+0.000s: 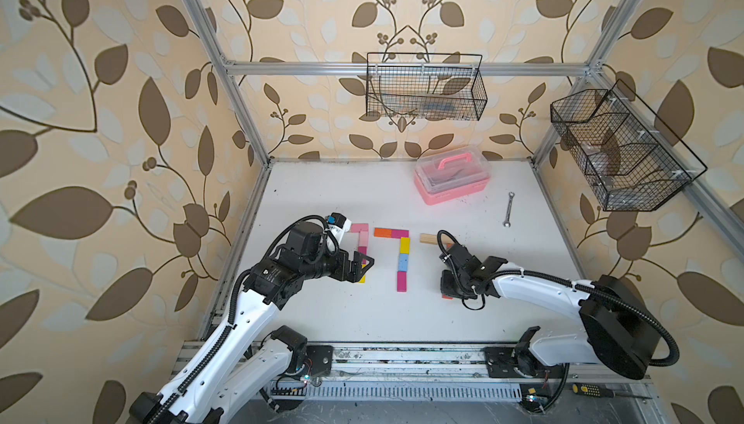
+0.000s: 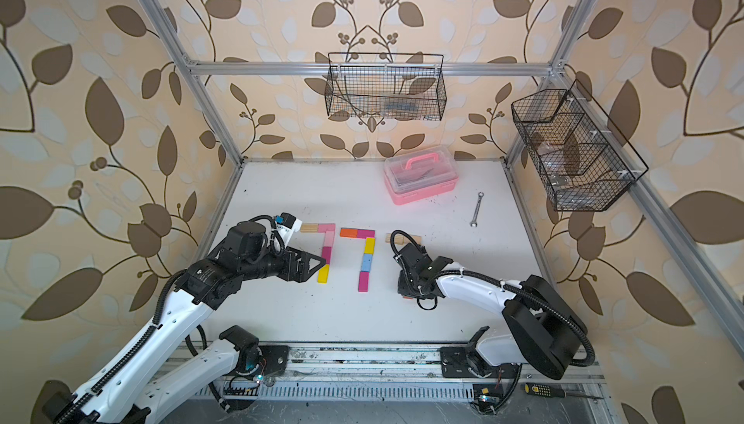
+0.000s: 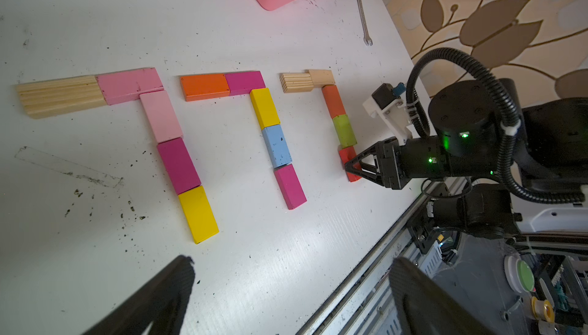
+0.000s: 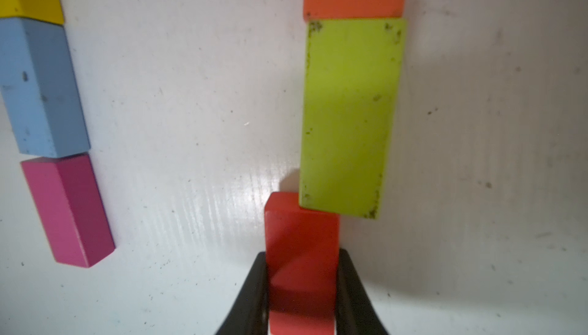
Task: Assemble the number 7 with building blocks
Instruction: Assemble the building block at the center of the board.
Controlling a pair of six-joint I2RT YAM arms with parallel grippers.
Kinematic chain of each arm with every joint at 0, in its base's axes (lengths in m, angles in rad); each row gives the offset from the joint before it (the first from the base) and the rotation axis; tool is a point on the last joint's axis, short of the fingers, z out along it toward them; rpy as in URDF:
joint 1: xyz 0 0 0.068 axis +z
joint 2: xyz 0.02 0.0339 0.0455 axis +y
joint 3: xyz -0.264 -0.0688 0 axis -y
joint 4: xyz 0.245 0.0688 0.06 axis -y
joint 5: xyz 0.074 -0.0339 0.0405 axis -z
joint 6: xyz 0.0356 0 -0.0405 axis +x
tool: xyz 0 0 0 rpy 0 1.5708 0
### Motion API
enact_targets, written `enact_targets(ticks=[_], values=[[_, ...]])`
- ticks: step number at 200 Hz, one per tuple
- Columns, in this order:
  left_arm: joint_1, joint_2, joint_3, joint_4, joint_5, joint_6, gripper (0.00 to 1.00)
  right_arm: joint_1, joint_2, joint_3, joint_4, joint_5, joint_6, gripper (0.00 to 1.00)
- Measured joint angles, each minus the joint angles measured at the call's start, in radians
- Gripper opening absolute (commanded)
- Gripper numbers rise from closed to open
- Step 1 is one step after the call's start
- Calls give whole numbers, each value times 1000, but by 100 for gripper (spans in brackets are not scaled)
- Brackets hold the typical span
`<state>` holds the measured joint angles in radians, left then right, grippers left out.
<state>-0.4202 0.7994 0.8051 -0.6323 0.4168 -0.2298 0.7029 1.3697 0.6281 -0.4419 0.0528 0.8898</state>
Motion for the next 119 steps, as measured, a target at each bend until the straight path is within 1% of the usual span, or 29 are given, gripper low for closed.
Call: enact_targets(ticks=[34, 87, 119], values=[[0, 0, 0, 0, 0, 0, 99, -18, -10, -12, 16, -7, -5, 23], [0, 0, 0, 0, 0, 0, 99, -18, -14, -16, 18, -7, -5, 24], [0, 0, 0, 0, 0, 0, 99, -31, -24, -25, 19, -8, -19, 32]])
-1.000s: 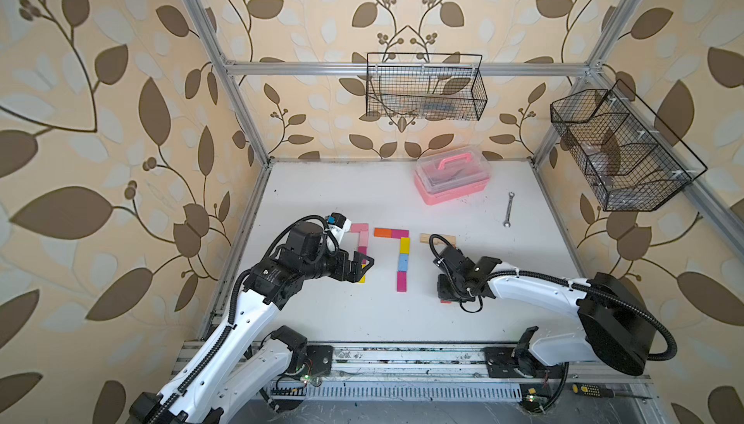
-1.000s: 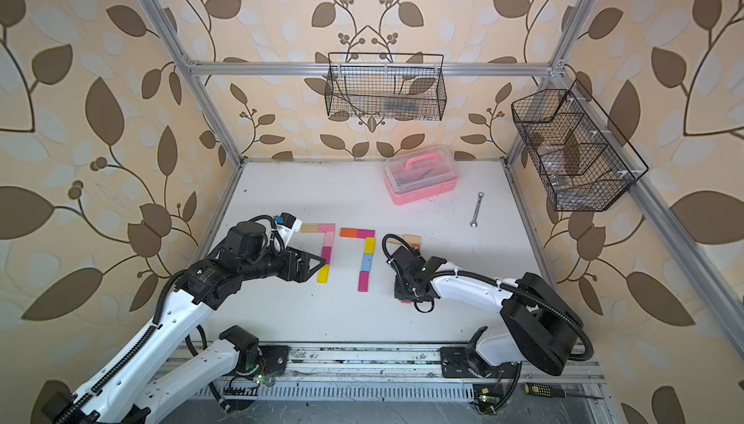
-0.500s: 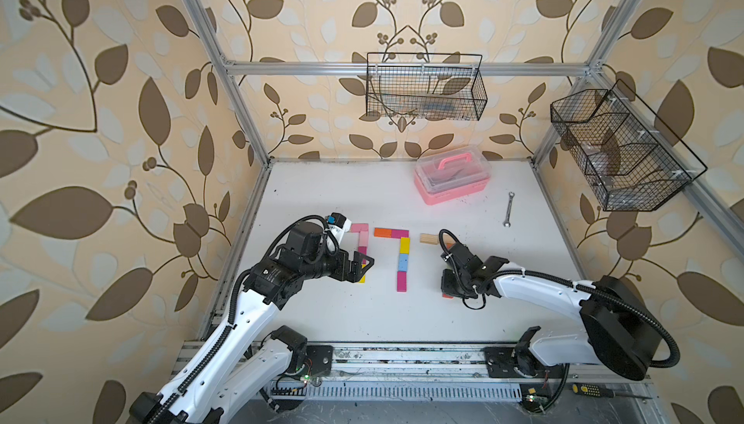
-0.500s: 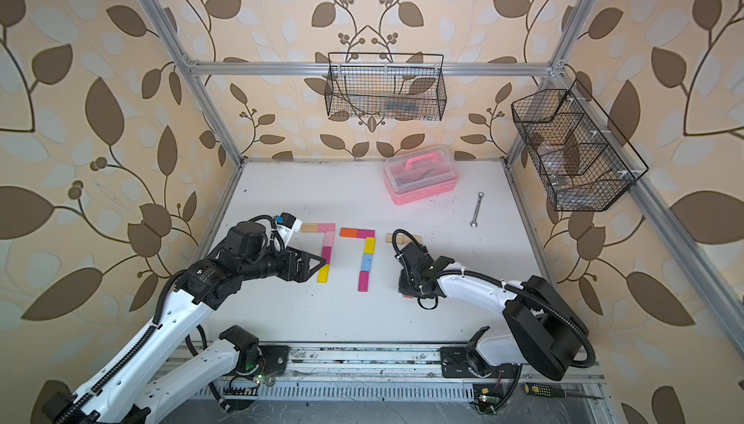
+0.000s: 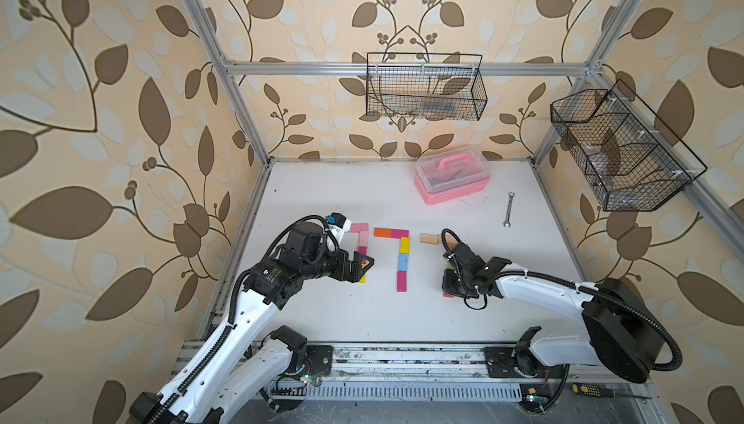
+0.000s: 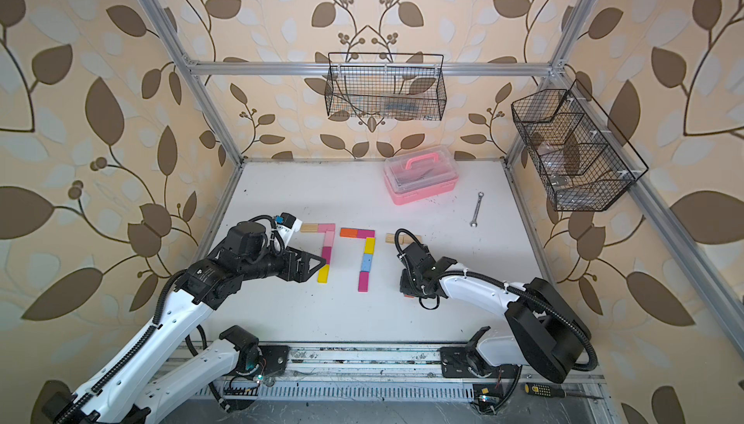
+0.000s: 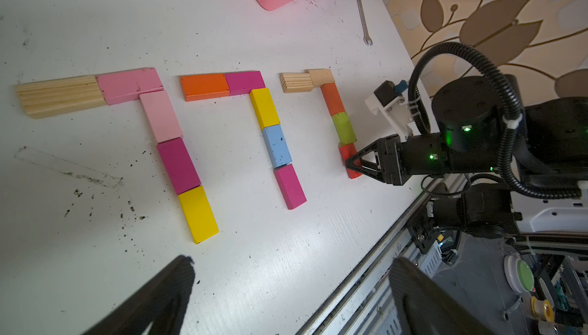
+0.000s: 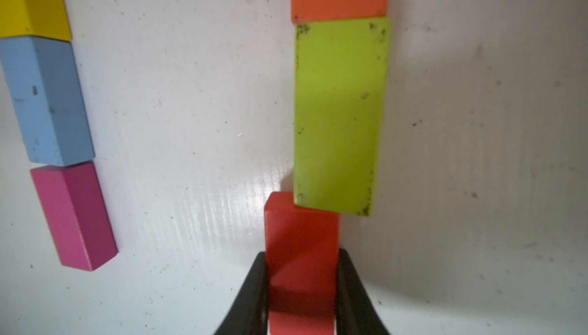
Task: Assemble the number 7 with building blocks
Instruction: Assemble the building block at the center of the board.
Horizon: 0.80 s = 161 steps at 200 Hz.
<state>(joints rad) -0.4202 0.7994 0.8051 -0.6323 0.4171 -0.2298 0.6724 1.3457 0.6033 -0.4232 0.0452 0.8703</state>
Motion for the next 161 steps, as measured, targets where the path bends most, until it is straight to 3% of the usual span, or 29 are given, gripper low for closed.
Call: enact_targets(ticks=[29, 63, 84, 89, 124, 161], values=[[0, 0, 0, 0, 0, 0, 99, -17, -5, -3, -10, 3, -18, 39], [0, 0, 0, 0, 1, 0, 99, -29, -15, -3, -12, 3, -44, 68], [0, 0, 0, 0, 2, 0, 99, -33, -21, -3, -11, 3, -52, 72], [0, 0, 0, 0, 2, 0, 99, -33, -23, -3, -13, 2, -53, 78], [0, 0, 0, 0, 2, 0, 99, -76, -61, -3, -51, -39, -68, 79], [0, 1, 0, 0, 2, 0, 99, -250, -102, -3, -54, -142, -144, 77]])
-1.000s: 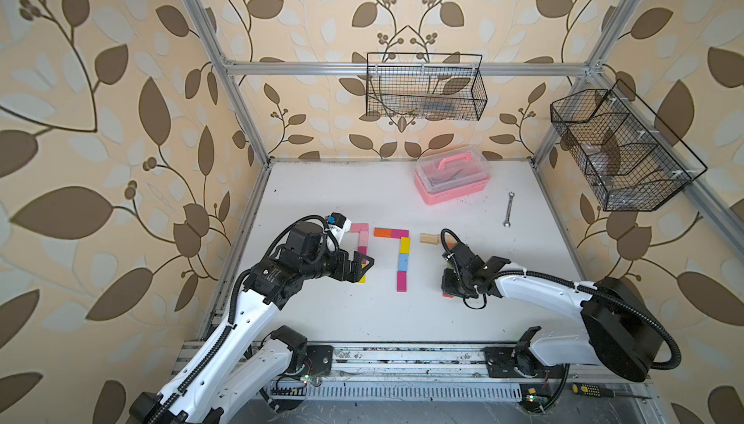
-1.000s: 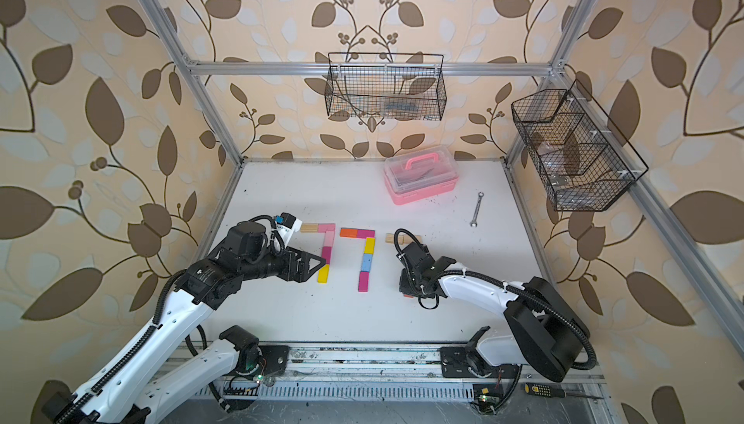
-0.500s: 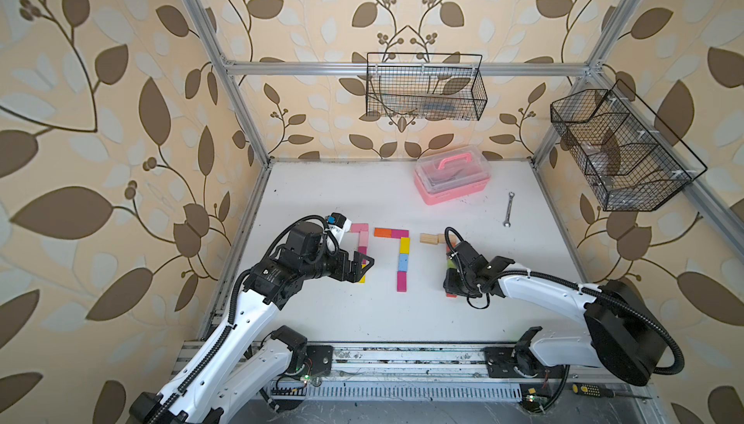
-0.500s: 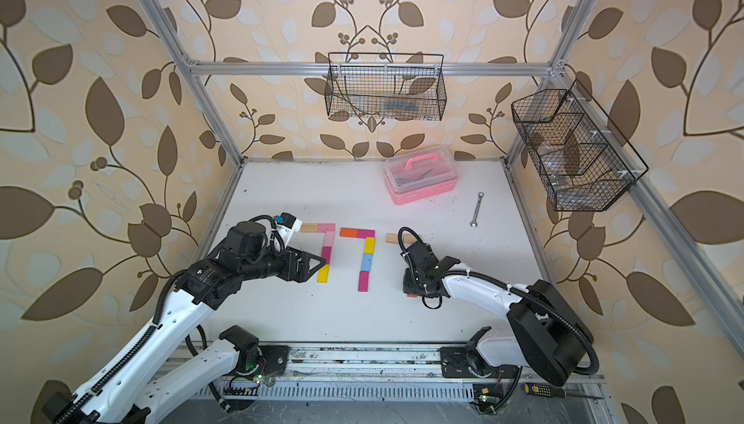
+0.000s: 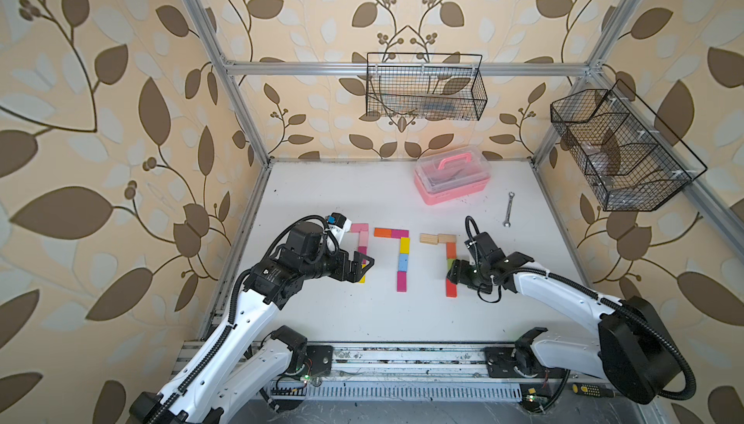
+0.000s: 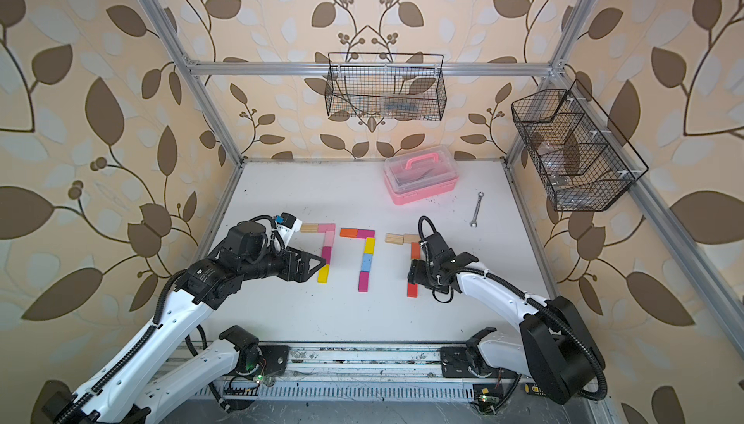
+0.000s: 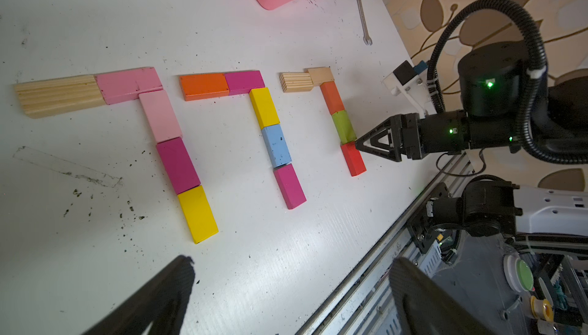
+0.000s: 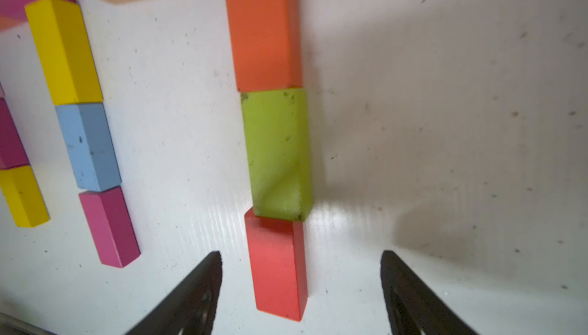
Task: Assemble the number 7 with building blocks
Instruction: Assemble the building block at the center of the board.
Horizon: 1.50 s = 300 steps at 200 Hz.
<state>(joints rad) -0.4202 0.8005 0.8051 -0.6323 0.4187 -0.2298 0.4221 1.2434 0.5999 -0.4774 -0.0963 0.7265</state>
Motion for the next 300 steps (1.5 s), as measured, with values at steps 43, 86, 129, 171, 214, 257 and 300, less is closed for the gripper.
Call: enact_targets(ticks=[43, 86, 129, 171, 214, 257, 300], values=[[0, 2, 0, 0, 0, 0, 99, -29, 78, 21, 0, -51, -66, 74], [0, 3, 0, 0, 0, 0, 99, -1, 150, 63, 39, -72, -86, 73], [0, 3, 0, 0, 0, 0, 99, 0, 167, 71, 70, -77, -89, 72], [0, 3, 0, 0, 0, 0, 99, -4, 173, 71, 89, -89, -98, 71], [0, 4, 0, 0, 0, 0, 99, -5, 179, 71, 107, -103, -100, 70], [0, 6, 0, 0, 0, 0, 99, -5, 182, 71, 116, -111, -100, 69], [0, 6, 0, 0, 0, 0, 99, -5, 185, 71, 124, -122, -100, 68]])
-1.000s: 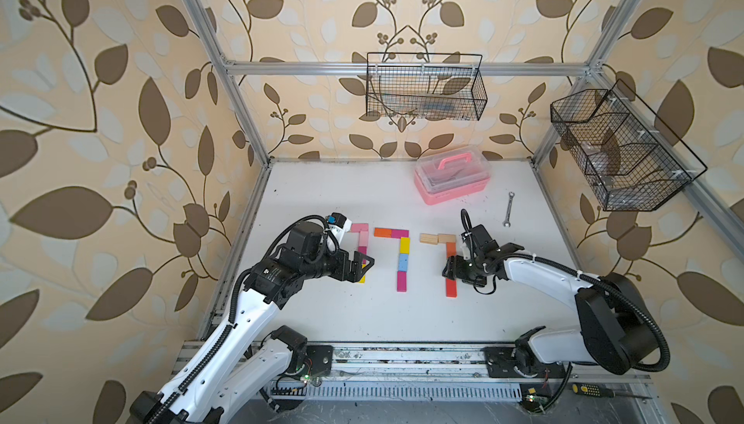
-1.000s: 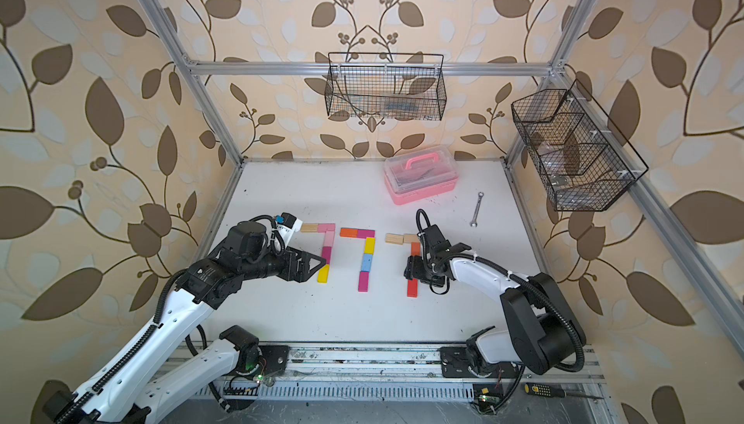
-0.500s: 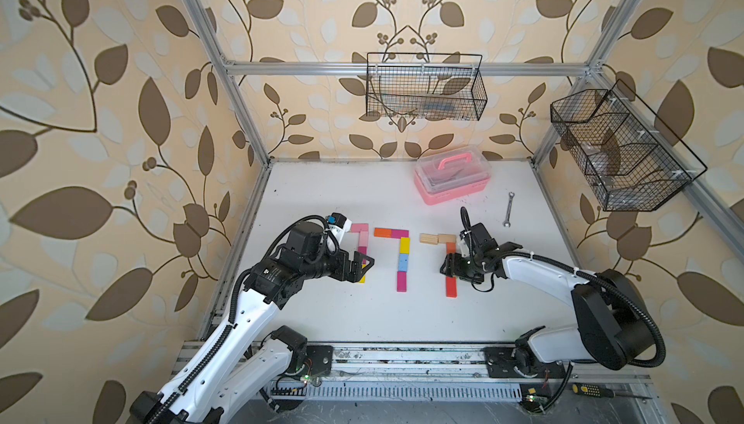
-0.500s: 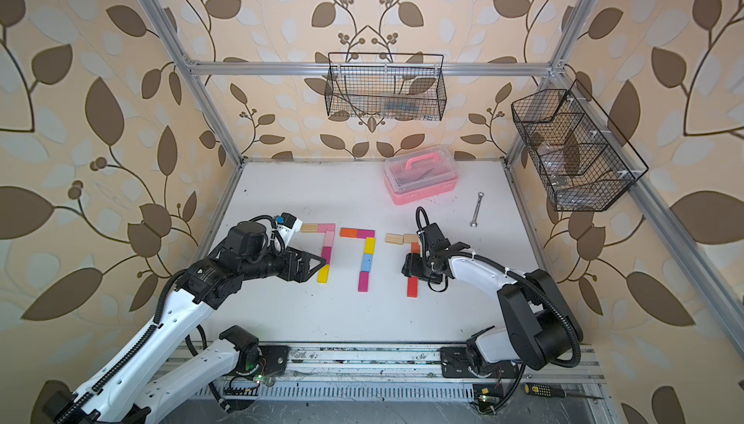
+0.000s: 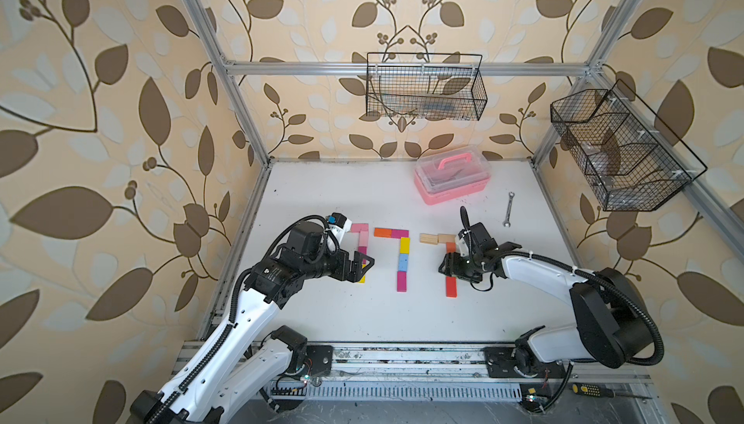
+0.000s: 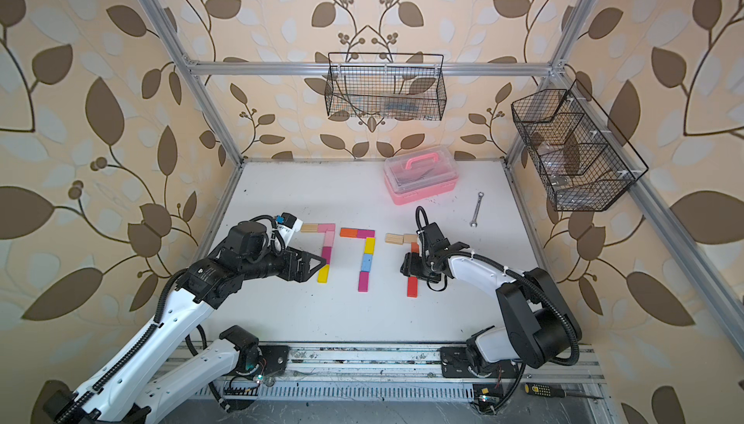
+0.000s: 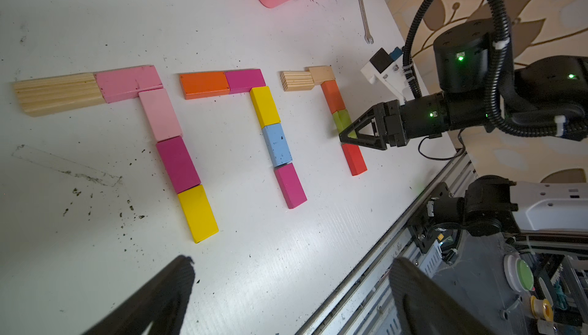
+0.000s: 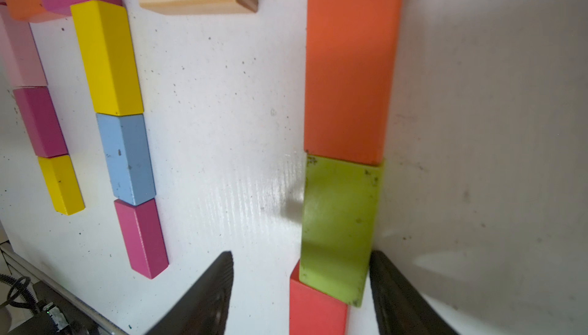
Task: Assemble the number 7 with building blocks
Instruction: Assemble the building block at the center of the board.
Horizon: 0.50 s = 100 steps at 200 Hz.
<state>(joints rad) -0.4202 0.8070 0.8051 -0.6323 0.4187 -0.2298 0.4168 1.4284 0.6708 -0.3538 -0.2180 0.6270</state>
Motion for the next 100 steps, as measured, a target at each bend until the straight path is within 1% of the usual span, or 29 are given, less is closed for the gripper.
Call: enact_targets(ticks=[51, 65, 85, 100], values=[[0, 0, 0, 0, 0, 0, 99, -3, 1, 0, 0, -4, 0, 68], [0, 0, 0, 0, 0, 0, 99, -13, 0, 0, 0, -10, 0, 70], [0, 0, 0, 0, -6, 0, 99, -50, -31, -6, -5, -12, -1, 71], [0, -1, 0, -2, -31, -2, 99, -111, -109, -10, -10, -11, -5, 72]])
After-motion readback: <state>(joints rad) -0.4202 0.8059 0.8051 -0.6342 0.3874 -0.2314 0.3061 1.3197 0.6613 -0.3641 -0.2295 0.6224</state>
